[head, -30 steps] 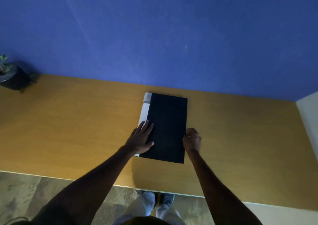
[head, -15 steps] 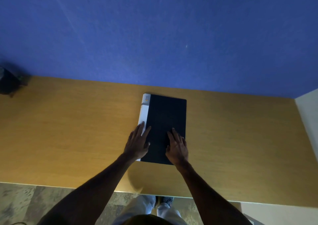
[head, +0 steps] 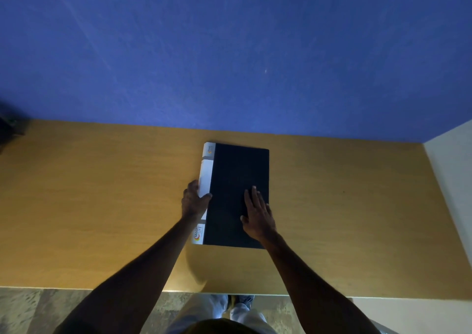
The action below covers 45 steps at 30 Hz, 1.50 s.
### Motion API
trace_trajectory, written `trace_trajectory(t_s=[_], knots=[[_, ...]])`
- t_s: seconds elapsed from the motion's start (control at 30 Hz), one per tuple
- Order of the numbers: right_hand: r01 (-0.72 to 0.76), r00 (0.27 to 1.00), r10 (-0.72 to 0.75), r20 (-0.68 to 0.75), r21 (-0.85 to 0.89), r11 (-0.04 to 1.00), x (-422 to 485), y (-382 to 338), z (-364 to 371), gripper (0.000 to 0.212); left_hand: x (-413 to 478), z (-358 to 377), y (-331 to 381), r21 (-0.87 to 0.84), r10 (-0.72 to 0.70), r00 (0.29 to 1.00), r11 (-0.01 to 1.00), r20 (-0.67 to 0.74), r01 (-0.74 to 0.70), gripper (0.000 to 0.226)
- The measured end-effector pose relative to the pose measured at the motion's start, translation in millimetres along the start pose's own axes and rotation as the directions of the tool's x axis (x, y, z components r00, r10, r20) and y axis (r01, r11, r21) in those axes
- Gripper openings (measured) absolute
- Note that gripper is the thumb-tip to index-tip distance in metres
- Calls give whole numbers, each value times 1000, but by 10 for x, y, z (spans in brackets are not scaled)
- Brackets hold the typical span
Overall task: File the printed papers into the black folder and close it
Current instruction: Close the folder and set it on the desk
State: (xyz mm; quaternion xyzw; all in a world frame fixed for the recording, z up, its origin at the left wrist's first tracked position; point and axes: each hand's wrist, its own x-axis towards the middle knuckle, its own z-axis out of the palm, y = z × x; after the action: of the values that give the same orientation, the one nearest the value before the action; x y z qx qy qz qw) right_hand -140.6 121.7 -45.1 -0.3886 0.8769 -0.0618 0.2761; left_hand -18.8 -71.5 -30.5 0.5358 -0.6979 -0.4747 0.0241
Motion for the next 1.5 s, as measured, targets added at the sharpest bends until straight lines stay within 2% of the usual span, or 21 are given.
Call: trace_trajectory(t_s=[0.23, 0.3, 0.4, 0.57, 0.63, 0.7, 0.8, 0.9, 1.0, 1.13, 1.27, 1.43, 1.5], knots=[[-22, 999, 22, 31, -6, 1000, -44, -67, 7, 101, -38, 52, -94, -323, -178, 978, 924, 108, 204, 36], [-21, 999, 20, 46, 11, 1000, -68, -70, -16, 103, -108, 88, -84, -393, -199, 973, 891, 113, 228, 52], [-30, 999, 29, 21, 61, 998, -91, -15, -100, 92, -216, 128, -32, -470, -202, 964, 843, 174, 262, 72], [-111, 983, 152, -105, 325, 939, -103, 241, -268, 68, -296, 127, 26, -564, -217, 939, 755, 265, 334, 74], [-157, 954, 252, -163, 444, 882, -123, 361, -319, 66, -345, 117, 51, -583, -194, 935, 739, 296, 338, 73], [-204, 921, 353, -162, 573, 794, -150, 441, -371, 63, -397, 106, 77, -601, -168, 931, 723, 325, 341, 72], [-227, 883, 436, -174, 654, 721, -199, 478, -486, 51, -480, 75, 95, -611, -126, 929, 721, 349, 327, 70], [-191, 855, 476, -208, 726, 661, -260, 488, -632, 35, -576, 13, 97, -616, -91, 937, 731, 339, 294, 68], [-164, 856, 483, -183, 790, 591, -291, 454, -791, 26, -676, -76, 159, -632, -55, 948, 734, 312, 250, 68], [-122, 854, 484, -189, 833, 539, -274, 273, -889, 24, -777, -228, 233, -676, -97, 975, 707, 201, 209, 50], [-71, 861, 463, -209, 853, 518, -205, -24, -886, 19, -790, -499, 138, -686, -129, 987, 710, 99, 162, 38], [-26, 883, 416, -220, 860, 510, -90, -524, -840, 20, -678, -981, -36, -675, -147, 988, 725, 48, 140, 40], [-17, 889, 400, -225, 854, 520, -12, -737, -775, 20, -618, -1201, -112, -681, -125, 991, 723, 44, 121, 34]])
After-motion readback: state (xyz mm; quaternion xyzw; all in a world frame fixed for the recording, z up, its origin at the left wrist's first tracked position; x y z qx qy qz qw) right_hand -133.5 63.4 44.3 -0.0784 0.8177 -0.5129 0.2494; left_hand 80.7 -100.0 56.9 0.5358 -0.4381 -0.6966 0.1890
